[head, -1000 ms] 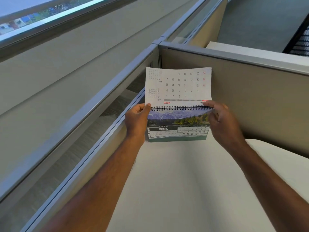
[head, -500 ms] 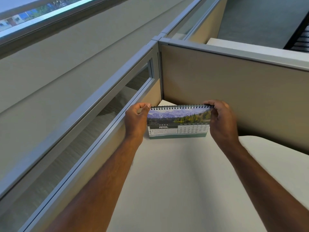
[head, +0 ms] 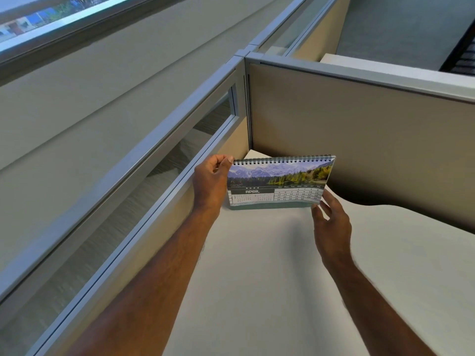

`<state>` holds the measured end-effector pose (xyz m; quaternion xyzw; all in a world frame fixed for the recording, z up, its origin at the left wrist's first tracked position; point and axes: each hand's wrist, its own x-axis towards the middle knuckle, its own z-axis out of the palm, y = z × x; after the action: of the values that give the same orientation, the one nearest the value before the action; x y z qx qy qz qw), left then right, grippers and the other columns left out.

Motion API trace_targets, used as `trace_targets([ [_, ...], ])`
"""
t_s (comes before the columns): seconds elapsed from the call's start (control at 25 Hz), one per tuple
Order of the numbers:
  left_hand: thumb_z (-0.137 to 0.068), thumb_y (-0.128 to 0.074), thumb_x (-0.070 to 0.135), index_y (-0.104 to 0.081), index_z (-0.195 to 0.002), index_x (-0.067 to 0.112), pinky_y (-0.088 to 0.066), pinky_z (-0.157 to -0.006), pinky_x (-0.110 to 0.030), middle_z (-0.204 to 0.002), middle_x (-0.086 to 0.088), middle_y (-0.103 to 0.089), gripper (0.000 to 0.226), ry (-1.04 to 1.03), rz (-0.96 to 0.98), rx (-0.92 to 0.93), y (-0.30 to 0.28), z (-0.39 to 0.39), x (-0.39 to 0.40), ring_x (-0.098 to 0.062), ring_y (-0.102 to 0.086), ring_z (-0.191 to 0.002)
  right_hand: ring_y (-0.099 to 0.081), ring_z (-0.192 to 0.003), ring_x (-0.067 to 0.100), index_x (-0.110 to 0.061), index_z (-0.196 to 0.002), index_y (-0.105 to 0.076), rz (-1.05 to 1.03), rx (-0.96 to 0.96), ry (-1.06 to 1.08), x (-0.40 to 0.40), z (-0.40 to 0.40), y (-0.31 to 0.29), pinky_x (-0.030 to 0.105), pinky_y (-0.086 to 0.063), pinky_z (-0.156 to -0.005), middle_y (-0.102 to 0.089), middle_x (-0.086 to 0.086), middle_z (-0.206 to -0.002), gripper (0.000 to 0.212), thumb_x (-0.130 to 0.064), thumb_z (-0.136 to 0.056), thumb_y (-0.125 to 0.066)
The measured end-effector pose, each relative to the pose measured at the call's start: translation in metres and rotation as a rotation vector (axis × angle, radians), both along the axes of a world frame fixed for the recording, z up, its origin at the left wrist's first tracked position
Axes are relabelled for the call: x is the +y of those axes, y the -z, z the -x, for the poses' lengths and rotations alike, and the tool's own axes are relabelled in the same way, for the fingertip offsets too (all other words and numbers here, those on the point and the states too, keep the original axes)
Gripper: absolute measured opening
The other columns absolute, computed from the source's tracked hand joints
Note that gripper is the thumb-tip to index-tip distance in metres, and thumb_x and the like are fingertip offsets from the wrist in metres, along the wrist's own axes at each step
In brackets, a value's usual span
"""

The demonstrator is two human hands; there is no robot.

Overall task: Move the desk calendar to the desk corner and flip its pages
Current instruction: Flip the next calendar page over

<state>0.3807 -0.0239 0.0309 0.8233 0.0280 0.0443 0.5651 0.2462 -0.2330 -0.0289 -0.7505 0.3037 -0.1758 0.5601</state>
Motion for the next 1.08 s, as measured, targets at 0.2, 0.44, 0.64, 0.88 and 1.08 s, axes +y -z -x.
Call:
trace_targets([
  [0.2, -0.101, -0.06, 0.044, -0.068, -0.099, 0.028, -0.057, -0.052, -0.013, -0.087, 0.017, -0.071, 0.017, 0.001, -0.002, -0.011, 0.001, 0.0, -0.001, 0.016, -0.069, -0.07, -0.065, -0.109, 0.023, -0.016, -0.122, -0.063, 0.067, 0.008, 0.081, -0.005, 0.005, 0.0, 0.009, -0.046, -0.071, -0.066, 0.004, -0.123, 0.028, -0.02, -0.094, -0.068],
  [0.44, -0.102, -0.061, 0.042, -0.066, -0.097, 0.031, -0.059, -0.053, -0.016, -0.087, 0.018, -0.07, 0.013, 0.005, 0.005, -0.009, -0.003, 0.002, -0.002, 0.012, -0.071, -0.07, -0.072, -0.095, 0.02, -0.019, -0.121, -0.056, 0.007, -0.053, 0.049, -0.008, 0.008, -0.015, 0.003, -0.049, -0.058, -0.075, 0.006, -0.105, 0.029, -0.019, -0.094, -0.068],
  [0.64, -0.1, -0.067, 0.036, -0.074, -0.107, 0.019, -0.067, -0.075, -0.042, -0.103, -0.001, -0.077, 0.02, 0.018, 0.216, 0.082, -0.008, 0.001, -0.005, -0.017, -0.077, -0.091, -0.073, -0.094, 0.007, -0.03, -0.138, -0.049, -0.088, -0.13, -0.031, -0.008, 0.012, -0.048, 0.015, -0.054, -0.063, -0.076, -0.005, -0.105, 0.043, -0.025, -0.097, -0.063],
  [0.88, -0.102, -0.055, 0.036, -0.077, -0.1, 0.022, -0.062, -0.054, -0.027, -0.085, 0.004, -0.08, 0.026, 0.05, 0.349, 0.147, -0.015, 0.009, 0.004, -0.022, -0.08, -0.076, -0.07, -0.098, 0.003, -0.036, -0.128, -0.063, -0.211, -0.301, -0.062, -0.015, 0.003, -0.106, 0.022, -0.054, -0.08, -0.074, -0.015, -0.11, 0.036, -0.049, -0.098, -0.048],
  [1.08, -0.093, -0.058, 0.037, -0.076, -0.095, 0.019, -0.065, -0.068, -0.032, -0.094, -0.007, -0.08, 0.025, 0.119, 0.444, 0.118, -0.014, 0.01, 0.008, -0.029, -0.08, -0.091, -0.068, -0.116, 0.017, -0.03, -0.135, -0.059, -0.376, -0.326, -0.105, -0.024, -0.015, -0.126, 0.043, -0.046, -0.107, -0.073, 0.0, -0.121, 0.074, -0.07, -0.094, -0.013],
])
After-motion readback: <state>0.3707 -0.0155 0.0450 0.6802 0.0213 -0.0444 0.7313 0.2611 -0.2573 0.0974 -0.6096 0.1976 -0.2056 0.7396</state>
